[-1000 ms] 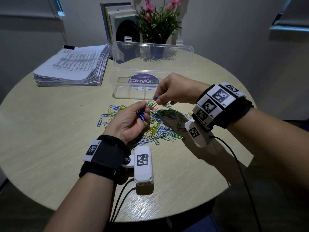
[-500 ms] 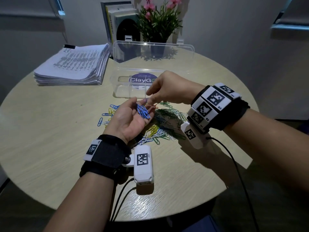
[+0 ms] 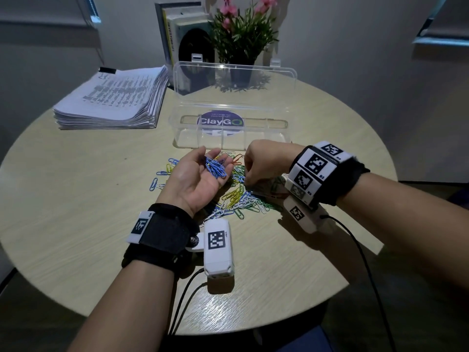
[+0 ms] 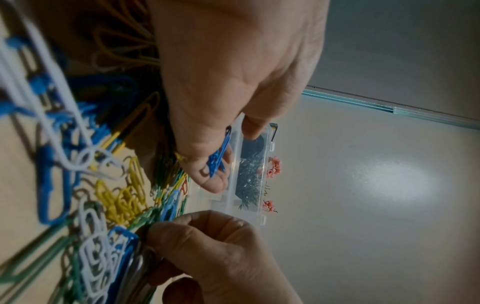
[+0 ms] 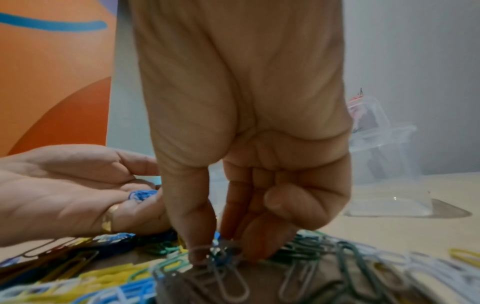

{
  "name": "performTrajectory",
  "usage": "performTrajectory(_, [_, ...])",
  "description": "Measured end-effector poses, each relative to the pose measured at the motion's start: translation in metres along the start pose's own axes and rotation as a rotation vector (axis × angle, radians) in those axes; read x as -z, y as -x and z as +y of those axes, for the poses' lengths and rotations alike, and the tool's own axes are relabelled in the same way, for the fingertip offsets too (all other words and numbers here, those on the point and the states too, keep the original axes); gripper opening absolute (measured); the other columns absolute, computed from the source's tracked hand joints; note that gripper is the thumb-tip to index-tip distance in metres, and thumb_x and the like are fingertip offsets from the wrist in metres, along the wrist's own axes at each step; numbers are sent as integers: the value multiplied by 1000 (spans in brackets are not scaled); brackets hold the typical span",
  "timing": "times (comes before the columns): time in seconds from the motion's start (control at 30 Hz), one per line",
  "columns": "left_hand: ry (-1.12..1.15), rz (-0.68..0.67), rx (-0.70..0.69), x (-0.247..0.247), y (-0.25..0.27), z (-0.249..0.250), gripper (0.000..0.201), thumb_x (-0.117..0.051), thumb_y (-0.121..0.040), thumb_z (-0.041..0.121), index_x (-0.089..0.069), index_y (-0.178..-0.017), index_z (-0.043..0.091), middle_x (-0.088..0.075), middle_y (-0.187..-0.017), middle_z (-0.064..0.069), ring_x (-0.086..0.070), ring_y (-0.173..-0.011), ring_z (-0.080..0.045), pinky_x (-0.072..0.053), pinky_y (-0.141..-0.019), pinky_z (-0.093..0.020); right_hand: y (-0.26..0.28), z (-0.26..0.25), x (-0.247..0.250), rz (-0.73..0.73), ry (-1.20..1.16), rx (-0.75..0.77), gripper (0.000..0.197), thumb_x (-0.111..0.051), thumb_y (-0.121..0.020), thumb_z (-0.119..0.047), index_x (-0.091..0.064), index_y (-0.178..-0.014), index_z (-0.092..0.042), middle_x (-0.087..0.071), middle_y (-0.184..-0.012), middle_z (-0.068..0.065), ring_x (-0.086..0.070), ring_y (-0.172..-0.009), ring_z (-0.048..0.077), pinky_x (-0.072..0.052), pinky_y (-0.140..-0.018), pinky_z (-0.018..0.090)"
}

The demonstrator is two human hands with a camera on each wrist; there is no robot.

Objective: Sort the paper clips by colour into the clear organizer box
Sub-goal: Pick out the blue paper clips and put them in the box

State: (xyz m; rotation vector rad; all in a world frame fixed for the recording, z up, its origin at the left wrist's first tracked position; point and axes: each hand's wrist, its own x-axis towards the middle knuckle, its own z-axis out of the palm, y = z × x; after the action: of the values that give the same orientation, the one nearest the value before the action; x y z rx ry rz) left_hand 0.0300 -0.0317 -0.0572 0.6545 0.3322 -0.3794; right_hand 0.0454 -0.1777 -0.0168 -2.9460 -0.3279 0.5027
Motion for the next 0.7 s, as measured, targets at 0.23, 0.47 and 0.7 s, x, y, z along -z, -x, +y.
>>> performTrajectory(0.23, [-9, 3, -4, -1, 1, 0, 32, -36, -101, 26, -55, -90, 2, -55, -88, -15, -57, -83, -25, -48, -75, -32, 0, 12, 7, -17, -78, 27, 23, -67, -84, -25, -53, -67, -23, -54, -68, -6, -50, -72, 15, -39, -61, 26])
performTrajectory(0.47, [-32, -1, 13, -2, 2, -1, 34, -36, -101, 28, -56, -90, 2, -58, -85, -15, -58, -82, -23, -47, -78, -32, 3, 9, 18, 41, -411, 108, 9, -63, -89, -9, -61, -81, -13, -61, -69, 0, -52, -55, 8, -38, -46, 18])
performTrajectory(0.7, [-19, -38, 18, 0, 2, -2, 39, -32, -102, 30, -57, -96, 0, -62, -91, -18, -60, -90, -25, -47, -79, -37, 5, -6, 22, 118, -459, 142, 10, -63, -89, -9, -69, -92, -1, -67, -74, 9, -60, -61, 15, -50, -51, 21])
